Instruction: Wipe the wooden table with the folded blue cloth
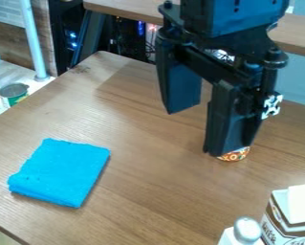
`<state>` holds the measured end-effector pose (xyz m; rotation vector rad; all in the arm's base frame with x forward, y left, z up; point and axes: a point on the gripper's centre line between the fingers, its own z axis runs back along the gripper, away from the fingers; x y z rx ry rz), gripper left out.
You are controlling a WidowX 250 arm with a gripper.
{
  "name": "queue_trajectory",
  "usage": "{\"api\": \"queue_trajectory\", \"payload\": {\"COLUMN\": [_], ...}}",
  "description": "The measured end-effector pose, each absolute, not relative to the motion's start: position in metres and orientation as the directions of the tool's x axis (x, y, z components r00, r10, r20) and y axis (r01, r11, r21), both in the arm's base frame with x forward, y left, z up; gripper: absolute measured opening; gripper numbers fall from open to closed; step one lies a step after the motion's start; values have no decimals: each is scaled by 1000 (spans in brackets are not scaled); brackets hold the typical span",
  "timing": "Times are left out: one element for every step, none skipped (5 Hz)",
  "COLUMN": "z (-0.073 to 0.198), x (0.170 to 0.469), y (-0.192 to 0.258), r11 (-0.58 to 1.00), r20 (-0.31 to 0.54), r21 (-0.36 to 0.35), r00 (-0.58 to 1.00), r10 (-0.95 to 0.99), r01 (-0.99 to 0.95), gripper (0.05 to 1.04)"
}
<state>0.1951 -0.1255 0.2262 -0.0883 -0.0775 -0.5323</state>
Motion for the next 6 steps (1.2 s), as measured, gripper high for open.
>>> {"api": "queue_trajectory", "payload": {"z": [219,200,185,150,121,71], "x": [194,197,187,185,192,212], "y": [-124,-75,-24,24,67,71], "r11": [859,927,954,971,984,997], "r20": [72,71,97,73,65,76], "r21": [-64,-58,-52,-48,-3,0], "r00": [861,927,952,970,982,994], "r10": [-504,-367,-290,-230,-179,-73], "r01": [508,371,296,234,180,73], "gripper": [1001,1001,1001,1001,1001,1001]}}
